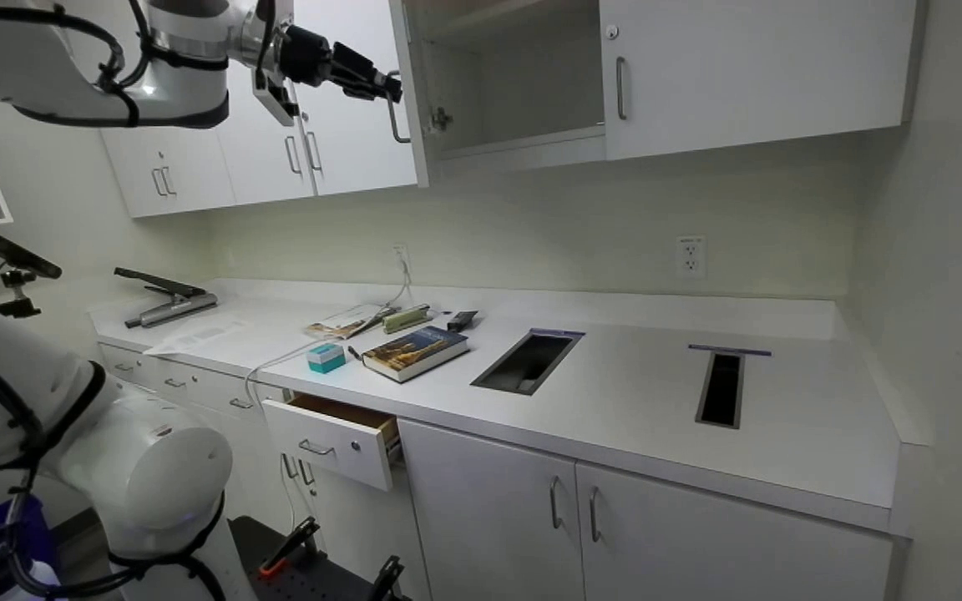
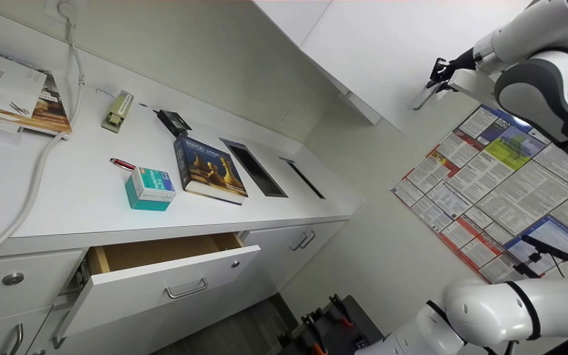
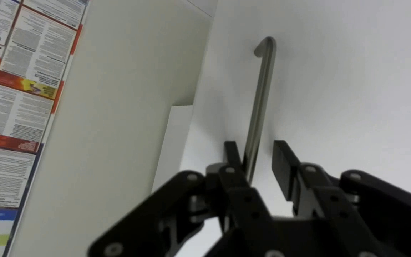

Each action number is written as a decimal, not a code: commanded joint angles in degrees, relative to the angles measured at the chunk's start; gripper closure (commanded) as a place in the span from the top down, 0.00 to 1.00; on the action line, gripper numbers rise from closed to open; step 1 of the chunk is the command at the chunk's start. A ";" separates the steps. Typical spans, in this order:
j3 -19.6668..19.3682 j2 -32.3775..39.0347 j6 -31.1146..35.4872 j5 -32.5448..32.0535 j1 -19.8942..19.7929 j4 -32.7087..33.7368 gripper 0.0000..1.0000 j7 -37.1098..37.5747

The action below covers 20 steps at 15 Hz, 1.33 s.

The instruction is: Open the second overhead cabinet door from the right

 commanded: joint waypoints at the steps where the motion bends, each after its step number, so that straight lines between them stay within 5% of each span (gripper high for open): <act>1: 1.91 4.95 0.67 2.44 4.19 1.75 0.63 -2.30; 6: 0.71 6.16 1.85 6.74 7.87 1.90 0.99 -8.15; 12: 1.68 6.36 -0.75 9.19 8.19 2.84 1.00 -18.79; 20: 8.26 4.17 -7.72 0.73 7.63 1.78 1.00 -28.93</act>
